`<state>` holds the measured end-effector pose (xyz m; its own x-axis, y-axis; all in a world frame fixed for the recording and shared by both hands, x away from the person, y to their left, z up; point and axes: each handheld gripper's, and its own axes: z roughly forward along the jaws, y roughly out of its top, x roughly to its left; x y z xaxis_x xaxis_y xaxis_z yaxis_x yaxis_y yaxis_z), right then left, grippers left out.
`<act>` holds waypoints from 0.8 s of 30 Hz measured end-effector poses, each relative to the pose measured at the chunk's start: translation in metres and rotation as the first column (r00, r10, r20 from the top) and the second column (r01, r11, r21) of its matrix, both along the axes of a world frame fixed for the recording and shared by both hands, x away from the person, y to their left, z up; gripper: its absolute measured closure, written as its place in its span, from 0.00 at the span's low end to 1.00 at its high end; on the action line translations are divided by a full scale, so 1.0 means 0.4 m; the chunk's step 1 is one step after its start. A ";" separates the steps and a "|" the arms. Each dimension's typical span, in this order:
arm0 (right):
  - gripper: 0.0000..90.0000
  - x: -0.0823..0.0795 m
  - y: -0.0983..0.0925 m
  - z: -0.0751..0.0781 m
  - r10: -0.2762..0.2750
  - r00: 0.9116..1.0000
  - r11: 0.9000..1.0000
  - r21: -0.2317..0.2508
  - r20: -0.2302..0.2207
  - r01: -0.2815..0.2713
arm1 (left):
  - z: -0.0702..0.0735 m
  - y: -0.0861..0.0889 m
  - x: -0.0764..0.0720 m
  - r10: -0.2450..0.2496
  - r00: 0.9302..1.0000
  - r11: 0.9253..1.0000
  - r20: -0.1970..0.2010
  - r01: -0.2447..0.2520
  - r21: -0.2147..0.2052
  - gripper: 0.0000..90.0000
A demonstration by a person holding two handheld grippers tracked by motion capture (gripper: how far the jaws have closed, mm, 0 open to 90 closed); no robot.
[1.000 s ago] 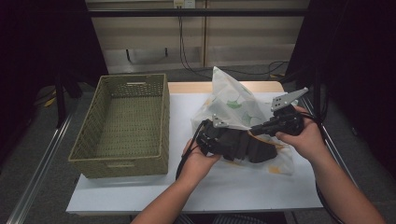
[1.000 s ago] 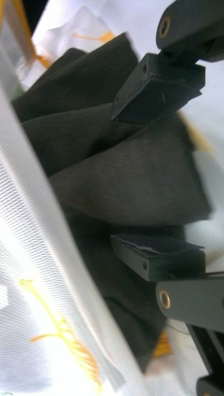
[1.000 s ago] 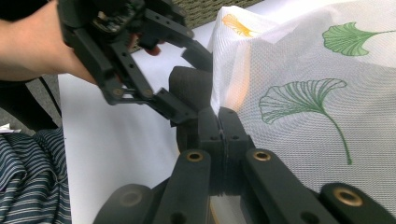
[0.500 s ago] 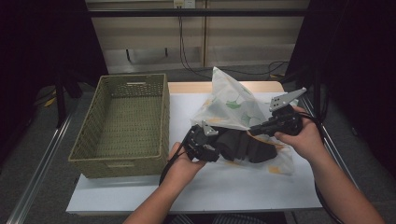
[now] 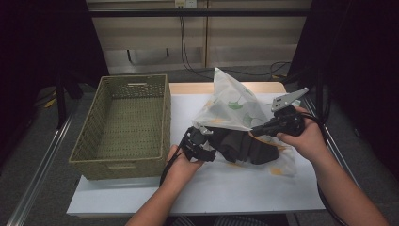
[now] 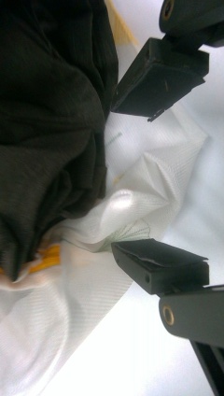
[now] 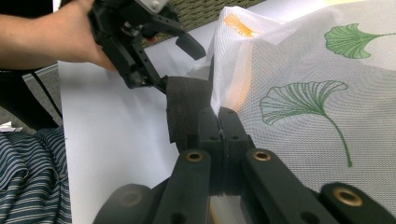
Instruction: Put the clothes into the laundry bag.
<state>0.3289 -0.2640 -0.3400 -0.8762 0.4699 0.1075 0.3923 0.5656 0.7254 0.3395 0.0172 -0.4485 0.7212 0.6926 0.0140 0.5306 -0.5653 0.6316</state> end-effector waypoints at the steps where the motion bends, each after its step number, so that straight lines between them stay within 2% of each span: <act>1: 1.00 0.000 0.000 0.000 -0.001 1.000 1.000 0.000 -0.001 0.001 | -0.007 -0.004 0.000 0.016 1.000 1.000 0.001 -0.016 -0.014 0.31; 3: 1.00 0.001 -0.001 -0.001 0.001 1.000 1.000 0.001 0.000 -0.001 | -0.010 -0.004 0.002 0.009 1.000 1.000 0.003 -0.009 0.008 0.30; 8: 1.00 0.001 -0.001 0.000 -0.001 1.000 1.000 -0.001 -0.002 0.001 | -0.021 -0.001 0.012 0.016 1.000 1.000 -0.008 -0.016 -0.008 0.31; 9: 1.00 0.001 -0.001 0.000 0.001 1.000 1.000 -0.001 -0.006 -0.001 | -0.021 0.001 0.014 0.013 1.000 1.000 -0.018 -0.012 0.006 0.31; 11: 1.00 0.001 0.001 -0.002 0.003 1.000 1.000 0.003 -0.007 -0.003 | -0.031 0.000 0.018 0.022 1.000 1.000 -0.021 -0.022 -0.006 0.31; 12: 1.00 0.002 0.000 -0.002 0.004 1.000 1.000 0.004 -0.006 -0.004 | -0.032 0.001 0.019 0.022 0.999 1.000 -0.023 -0.022 0.008 0.31; 13: 1.00 0.002 0.001 -0.003 0.005 1.000 1.000 0.005 -0.005 -0.005 | -0.035 -0.001 0.020 0.035 0.999 0.999 -0.020 -0.035 0.003 0.31; 15: 1.00 0.002 0.002 -0.004 0.002 1.000 1.000 0.004 -0.006 -0.002 | -0.039 0.001 0.024 0.030 0.999 1.000 -0.030 -0.030 0.002 0.31; 16: 1.00 0.002 0.002 -0.003 0.003 1.000 1.000 0.005 -0.007 -0.002 | -0.040 0.001 0.027 0.025 0.999 1.000 -0.040 -0.024 0.020 0.31; 20: 1.00 0.002 0.003 -0.002 0.004 1.000 1.000 0.005 -0.006 -0.004 | -0.048 0.002 0.032 0.039 0.998 0.999 -0.042 -0.039 0.012 0.33; 24: 1.00 0.002 0.004 -0.003 0.003 1.000 1.000 0.003 -0.005 -0.003 | -0.050 0.002 0.035 0.047 0.998 0.999 -0.047 -0.046 0.024 0.38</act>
